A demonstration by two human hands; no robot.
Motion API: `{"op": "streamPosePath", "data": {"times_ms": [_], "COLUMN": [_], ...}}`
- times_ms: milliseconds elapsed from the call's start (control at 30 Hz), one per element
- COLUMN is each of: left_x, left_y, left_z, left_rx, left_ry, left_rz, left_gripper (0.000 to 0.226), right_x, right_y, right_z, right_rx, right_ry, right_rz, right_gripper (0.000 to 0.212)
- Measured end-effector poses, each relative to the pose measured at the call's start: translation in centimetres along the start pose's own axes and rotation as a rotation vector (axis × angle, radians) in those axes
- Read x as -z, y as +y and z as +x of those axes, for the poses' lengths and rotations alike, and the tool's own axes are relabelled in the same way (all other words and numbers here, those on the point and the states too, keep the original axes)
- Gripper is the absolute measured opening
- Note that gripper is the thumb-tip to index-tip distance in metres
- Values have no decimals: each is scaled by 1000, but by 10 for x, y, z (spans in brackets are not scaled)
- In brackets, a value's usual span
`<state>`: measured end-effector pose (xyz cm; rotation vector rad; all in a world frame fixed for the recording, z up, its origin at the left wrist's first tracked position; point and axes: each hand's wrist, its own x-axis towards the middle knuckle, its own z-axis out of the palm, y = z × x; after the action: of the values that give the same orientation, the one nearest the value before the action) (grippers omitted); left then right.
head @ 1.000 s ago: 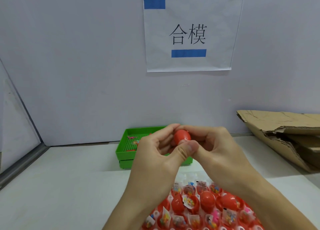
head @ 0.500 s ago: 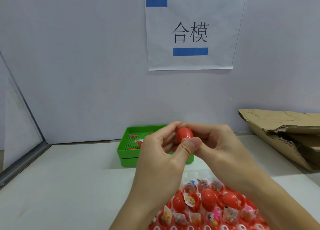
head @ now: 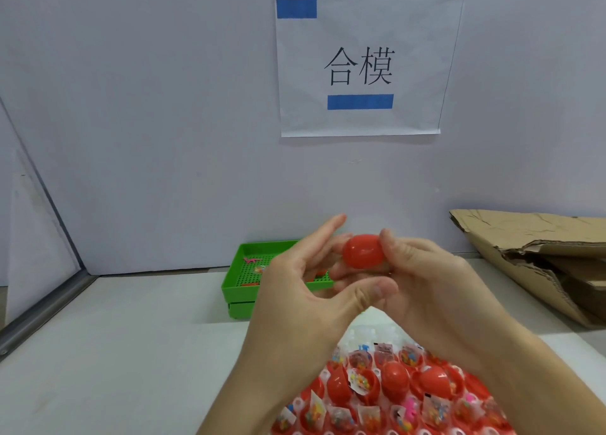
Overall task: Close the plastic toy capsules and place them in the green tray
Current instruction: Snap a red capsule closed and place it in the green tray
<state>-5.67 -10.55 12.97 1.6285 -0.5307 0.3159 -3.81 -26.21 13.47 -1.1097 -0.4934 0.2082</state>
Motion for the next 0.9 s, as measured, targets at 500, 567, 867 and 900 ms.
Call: {"op": "streamPosePath", "data": {"times_ms": [500, 567, 867, 900], "left_x": [1, 2, -1, -1], "left_y": [1, -1, 1, 1], "left_z": [1, 1, 3, 4], "left_rx": [-224, -249, -38, 68], "left_ry": [255, 289, 197, 148], "left_rz": [344, 437, 52, -145], "left_gripper": [28, 31, 23, 32], "right_x": [-4, -6, -9, -9], "right_y": [6, 8, 10, 8], "right_z": [4, 6, 3, 1], "right_rx": [-51, 98, 289, 322], "right_ry": [208, 283, 306, 316], "right_rz": [-34, -194, -396, -438], "right_gripper": [47, 34, 25, 22]}}
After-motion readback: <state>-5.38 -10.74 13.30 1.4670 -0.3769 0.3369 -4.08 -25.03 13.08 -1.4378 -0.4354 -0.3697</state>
